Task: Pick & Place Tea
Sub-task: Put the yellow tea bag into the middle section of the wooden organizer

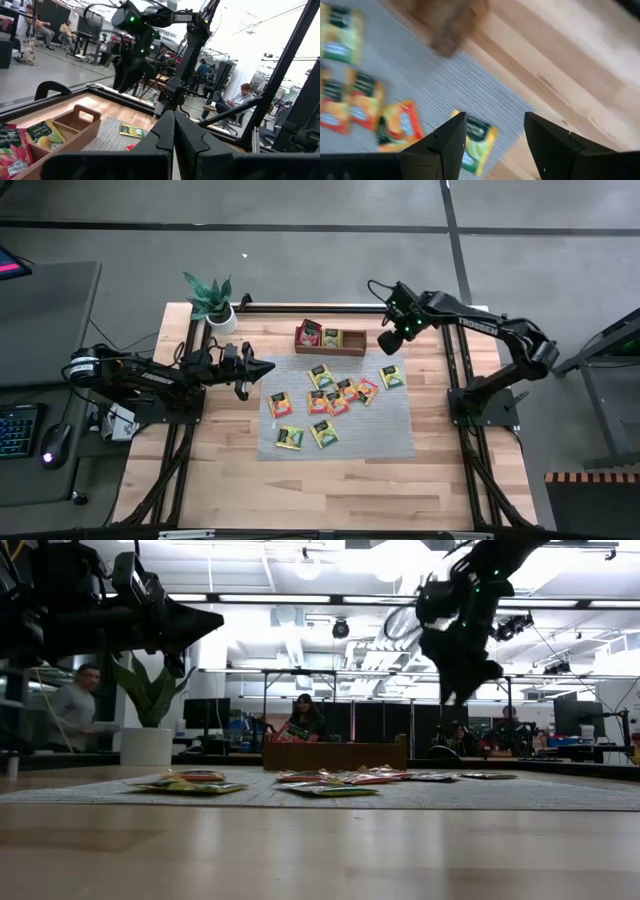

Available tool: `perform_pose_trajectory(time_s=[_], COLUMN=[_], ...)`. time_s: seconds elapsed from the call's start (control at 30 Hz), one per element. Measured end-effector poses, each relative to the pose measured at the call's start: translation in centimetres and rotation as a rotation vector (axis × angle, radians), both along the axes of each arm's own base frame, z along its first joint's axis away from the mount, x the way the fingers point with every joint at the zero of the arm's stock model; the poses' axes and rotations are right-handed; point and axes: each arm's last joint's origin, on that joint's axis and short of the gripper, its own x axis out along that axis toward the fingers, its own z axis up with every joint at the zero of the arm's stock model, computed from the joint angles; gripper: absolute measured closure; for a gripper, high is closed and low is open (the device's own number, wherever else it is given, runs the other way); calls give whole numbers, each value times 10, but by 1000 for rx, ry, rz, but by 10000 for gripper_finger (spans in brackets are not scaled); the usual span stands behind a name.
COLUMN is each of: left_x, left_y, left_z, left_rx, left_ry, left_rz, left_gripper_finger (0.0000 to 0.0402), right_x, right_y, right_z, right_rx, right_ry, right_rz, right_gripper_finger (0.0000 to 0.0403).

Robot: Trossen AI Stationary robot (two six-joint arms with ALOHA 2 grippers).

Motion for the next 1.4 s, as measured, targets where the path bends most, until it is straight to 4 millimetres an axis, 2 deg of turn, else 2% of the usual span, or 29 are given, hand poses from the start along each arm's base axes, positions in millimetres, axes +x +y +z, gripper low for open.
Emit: perform_pose_trajectory(time_s=[0.17, 0.3, 0.4, 0.53, 0.87, 1.2, 1.4], left_x=[0, 0, 0, 0, 0, 0, 0], left_y=[0, 0, -1, -1, -1, -1, -1], left_z=[0, 0, 0, 0, 0, 0, 0], left_rx=[0, 2, 8, 10, -14, -15, -18], left_ry=[0, 1, 4, 7, 5, 5, 5], left_rz=[0, -6, -31, -53, -58, -58, -55], left_gripper_finger=[402, 402, 402, 402, 402, 402, 402], right_x=[-2, -14, -18, -20, -27, -25, -26], right_y=[2, 13, 18, 21, 27, 26, 26], right_z=[-16, -49, -70, -84, -104, -106, -107], right_rx=[39, 109, 132, 152, 151, 123, 119], right_ry=[45, 104, 61, 8, -30, -79, -74], right_rz=[-1, -26, -39, -62, -92, -82, -84], right_gripper_finger=[207, 207, 207, 207, 207, 209, 239])
